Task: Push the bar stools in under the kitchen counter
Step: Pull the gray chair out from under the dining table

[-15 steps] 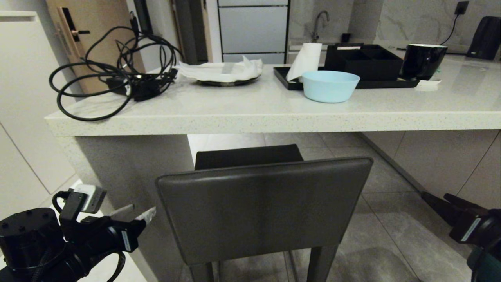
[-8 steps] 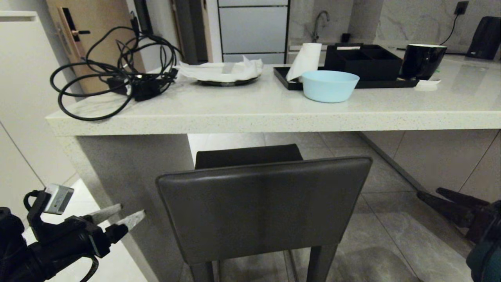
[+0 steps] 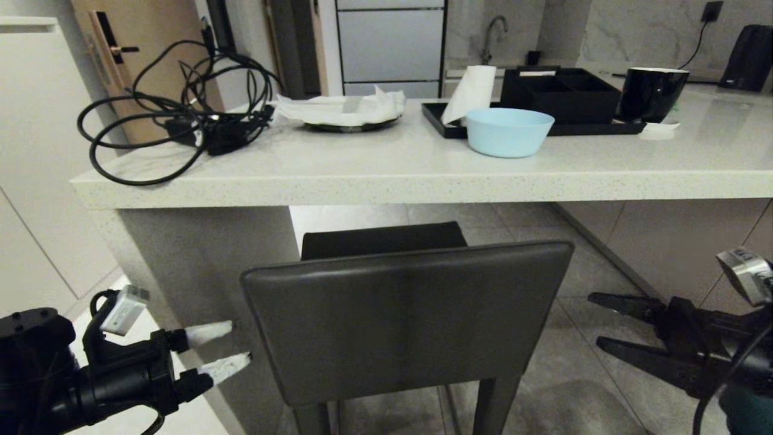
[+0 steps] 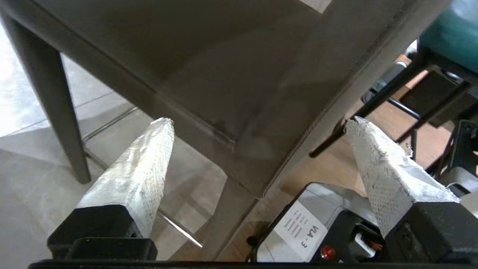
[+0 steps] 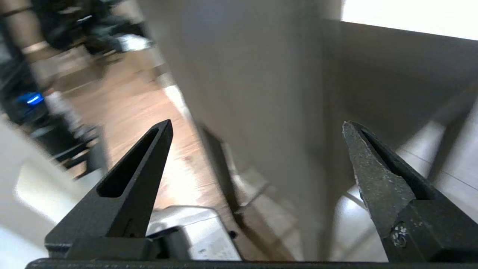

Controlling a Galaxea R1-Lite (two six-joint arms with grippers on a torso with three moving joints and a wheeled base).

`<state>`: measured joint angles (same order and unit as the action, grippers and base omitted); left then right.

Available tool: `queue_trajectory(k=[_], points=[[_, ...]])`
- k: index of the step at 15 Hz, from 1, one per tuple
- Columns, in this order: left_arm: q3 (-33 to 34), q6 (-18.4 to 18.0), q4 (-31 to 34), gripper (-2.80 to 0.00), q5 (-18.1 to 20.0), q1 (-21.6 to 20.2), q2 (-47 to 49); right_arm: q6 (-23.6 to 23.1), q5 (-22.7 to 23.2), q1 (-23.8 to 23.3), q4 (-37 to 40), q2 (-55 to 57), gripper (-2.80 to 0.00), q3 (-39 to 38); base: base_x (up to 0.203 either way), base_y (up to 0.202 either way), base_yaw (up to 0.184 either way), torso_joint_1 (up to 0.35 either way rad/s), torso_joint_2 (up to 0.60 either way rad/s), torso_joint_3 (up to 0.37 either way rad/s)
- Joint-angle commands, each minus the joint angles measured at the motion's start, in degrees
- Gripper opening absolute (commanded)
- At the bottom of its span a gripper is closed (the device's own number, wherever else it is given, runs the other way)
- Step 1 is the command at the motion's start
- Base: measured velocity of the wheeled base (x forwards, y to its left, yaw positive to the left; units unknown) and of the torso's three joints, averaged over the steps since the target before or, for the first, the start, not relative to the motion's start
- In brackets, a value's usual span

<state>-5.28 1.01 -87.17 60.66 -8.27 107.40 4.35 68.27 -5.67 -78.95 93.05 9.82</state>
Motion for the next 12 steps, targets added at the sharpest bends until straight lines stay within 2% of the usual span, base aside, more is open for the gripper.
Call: queue_trajectory(k=[1,5,10,12], points=[[-1.6,0.0,-0.5,0.00,0.4,0.5,1.5,0.1,0.4,3.5,-2.8,5.5,0.00,1.4,0.000,0.000,0.000,0.000,0.00,0.000],[-5.1,0.3,-0.5,0.00,0.4,1.3,2.3,0.2,0.5,3.7,-8.5,11.9,0.00,4.8,0.000,0.000,0.000,0.000,0.00,0.000],[-6.1,0.4,-0.5,0.00,0.1,3.0,3.3,0.3,0.5,4.0,-8.7,14.3,0.00,7.4,0.000,0.000,0.000,0.000,0.00,0.000],[-6.4,0.4,-0.5,0.00,0.1,3.1,3.3,0.4,0.4,5.7,-8.7,15.0,0.00,8.0,0.000,0.000,0.000,0.000,0.00,0.000]])
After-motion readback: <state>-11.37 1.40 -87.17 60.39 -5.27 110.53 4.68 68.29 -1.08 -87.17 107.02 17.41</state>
